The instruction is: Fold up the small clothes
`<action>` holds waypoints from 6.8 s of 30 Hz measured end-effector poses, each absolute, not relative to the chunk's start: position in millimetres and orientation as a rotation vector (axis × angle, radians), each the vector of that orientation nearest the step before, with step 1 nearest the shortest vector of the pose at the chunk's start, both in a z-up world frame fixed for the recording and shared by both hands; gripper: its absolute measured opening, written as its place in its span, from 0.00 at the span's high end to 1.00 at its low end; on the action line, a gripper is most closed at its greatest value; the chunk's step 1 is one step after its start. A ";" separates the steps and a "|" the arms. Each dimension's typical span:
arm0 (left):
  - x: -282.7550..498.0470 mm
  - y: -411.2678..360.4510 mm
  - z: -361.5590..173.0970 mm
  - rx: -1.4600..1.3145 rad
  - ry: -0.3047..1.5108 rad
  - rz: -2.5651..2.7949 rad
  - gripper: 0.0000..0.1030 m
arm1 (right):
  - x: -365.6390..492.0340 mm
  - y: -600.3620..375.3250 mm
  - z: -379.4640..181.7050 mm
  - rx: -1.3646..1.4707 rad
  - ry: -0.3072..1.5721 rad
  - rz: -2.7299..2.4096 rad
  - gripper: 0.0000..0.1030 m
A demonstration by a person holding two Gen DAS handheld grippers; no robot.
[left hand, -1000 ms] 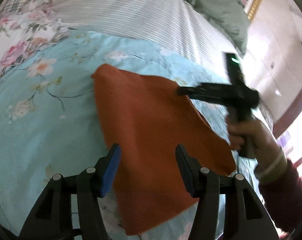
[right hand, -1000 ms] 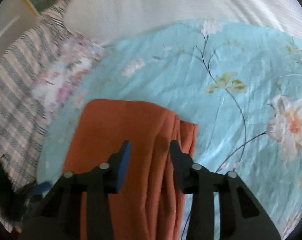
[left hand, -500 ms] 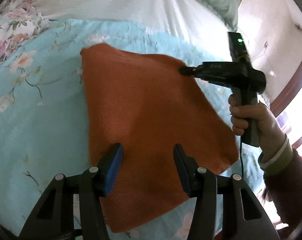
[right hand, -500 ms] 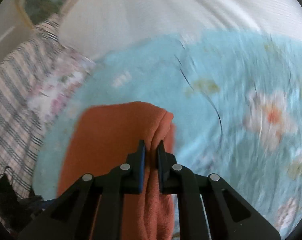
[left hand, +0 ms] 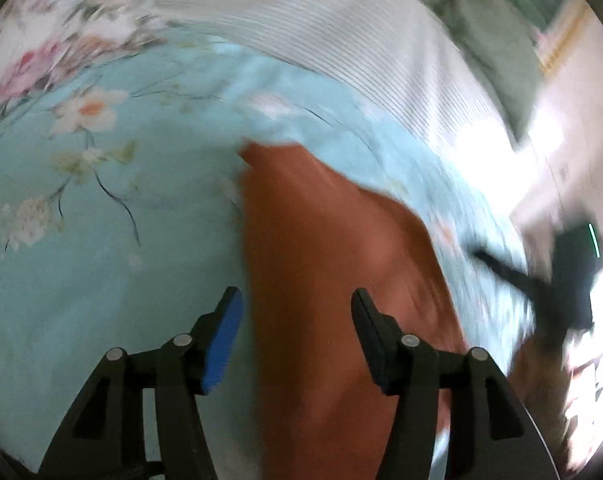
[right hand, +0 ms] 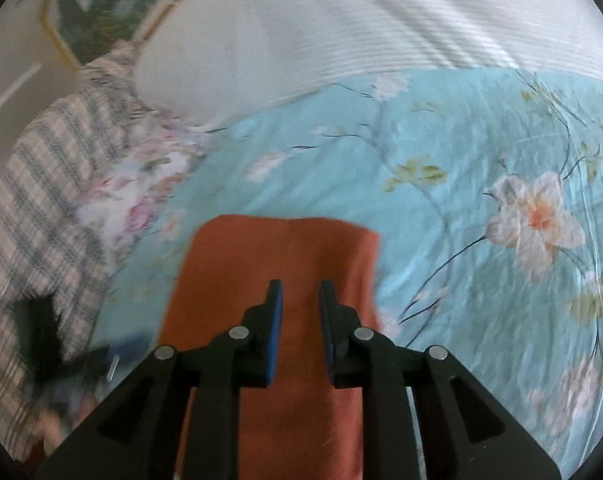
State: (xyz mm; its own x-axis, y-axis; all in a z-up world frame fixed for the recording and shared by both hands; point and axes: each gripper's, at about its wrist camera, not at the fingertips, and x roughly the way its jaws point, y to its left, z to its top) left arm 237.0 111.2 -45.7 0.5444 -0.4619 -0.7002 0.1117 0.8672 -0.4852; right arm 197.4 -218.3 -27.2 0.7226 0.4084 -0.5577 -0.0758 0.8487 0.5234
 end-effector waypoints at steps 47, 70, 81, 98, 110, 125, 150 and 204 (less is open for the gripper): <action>222.1 50.2 -57.6 -0.346 1.007 -0.414 0.99 | 235.8 -221.3 -80.2 0.618 0.803 0.126 0.92; 94.5 53.4 -69.2 -0.114 0.993 -0.333 0.75 | 102.2 -174.3 -86.3 0.404 0.881 0.159 0.69; 47.3 54.7 -44.8 0.047 0.893 -0.117 0.20 | 42.6 -164.6 -60.6 0.325 0.777 0.109 0.49; 49.5 69.1 -38.1 0.133 0.880 0.052 0.19 | 66.7 -172.3 -52.7 0.321 0.763 0.173 0.38; 78.6 68.8 -26.3 0.129 0.877 0.072 0.19 | 194.2 -207.4 -70.6 0.447 0.861 0.100 0.89; 85.7 63.5 -32.7 0.124 0.898 0.064 0.18 | 126.3 -201.2 -33.9 0.411 0.770 0.090 0.30; 40.5 69.2 -35.6 0.157 0.925 -0.018 0.16 | 3.0 -124.6 -47.2 0.126 0.909 0.121 0.16; 83.2 50.5 -12.2 0.209 0.840 -0.031 0.09 | 53.2 -143.3 -20.6 0.101 0.830 0.157 0.09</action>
State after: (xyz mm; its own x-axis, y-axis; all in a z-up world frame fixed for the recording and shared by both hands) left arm 83.2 50.5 -12.2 0.6683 0.0554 -0.7419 0.1092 0.9791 0.1715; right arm 53.2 -143.3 -20.6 0.6645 0.1785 -0.7257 -0.0994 0.9835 0.1509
